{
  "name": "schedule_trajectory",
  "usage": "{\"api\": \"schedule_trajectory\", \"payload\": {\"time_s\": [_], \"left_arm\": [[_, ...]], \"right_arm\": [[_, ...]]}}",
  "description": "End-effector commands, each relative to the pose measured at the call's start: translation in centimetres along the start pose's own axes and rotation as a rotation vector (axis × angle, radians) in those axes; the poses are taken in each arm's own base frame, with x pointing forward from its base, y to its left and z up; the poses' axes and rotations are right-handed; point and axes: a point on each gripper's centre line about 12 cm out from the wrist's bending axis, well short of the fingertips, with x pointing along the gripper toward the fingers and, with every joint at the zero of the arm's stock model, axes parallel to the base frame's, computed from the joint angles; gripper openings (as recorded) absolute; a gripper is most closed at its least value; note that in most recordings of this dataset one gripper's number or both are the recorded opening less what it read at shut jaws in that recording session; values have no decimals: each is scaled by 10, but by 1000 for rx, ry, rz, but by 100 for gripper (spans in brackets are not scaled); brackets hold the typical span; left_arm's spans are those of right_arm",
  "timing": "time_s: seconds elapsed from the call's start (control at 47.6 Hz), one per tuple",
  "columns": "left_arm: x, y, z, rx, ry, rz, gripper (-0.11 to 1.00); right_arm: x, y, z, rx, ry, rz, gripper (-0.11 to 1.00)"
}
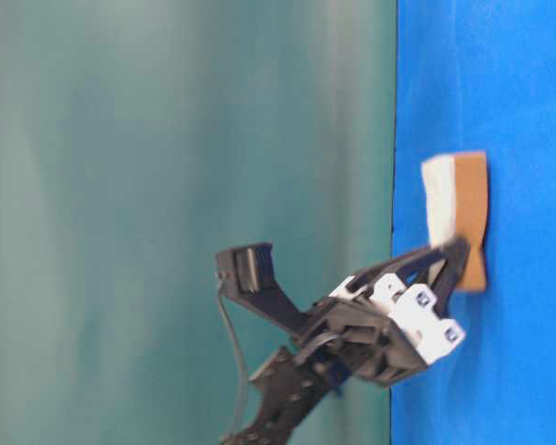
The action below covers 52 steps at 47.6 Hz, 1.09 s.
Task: Hand over the sponge with the left arm and wipe it with the right arm.
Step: 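Close the left gripper on the sponge's near end, then lift the sponge and carry it toward the right gripper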
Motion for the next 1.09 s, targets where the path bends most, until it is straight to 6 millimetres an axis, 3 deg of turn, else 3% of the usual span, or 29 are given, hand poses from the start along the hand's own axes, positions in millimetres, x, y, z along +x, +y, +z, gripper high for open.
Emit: {"api": "schedule_trajectory", "payload": {"time_s": [0.0,0.231,0.483,0.735,1.071], "left_arm": [[-22,3,30,4,-71,10,23],[-68,-15,69,25,-142,-32,22],[-108,-56,96,4,-207,-126,22],[-121,-95,99,20,-226,-212,22],[-122,-101,99,34,-227,-223,22]], "right_arm": [[1,0,5,-3,-15,-2,3],[1,0,6,-3,-17,0,3],[2,-1,6,-1,-17,-2,3],[2,-2,4,0,2,-6,3],[4,-2,10,19,-11,-8,3]]}}
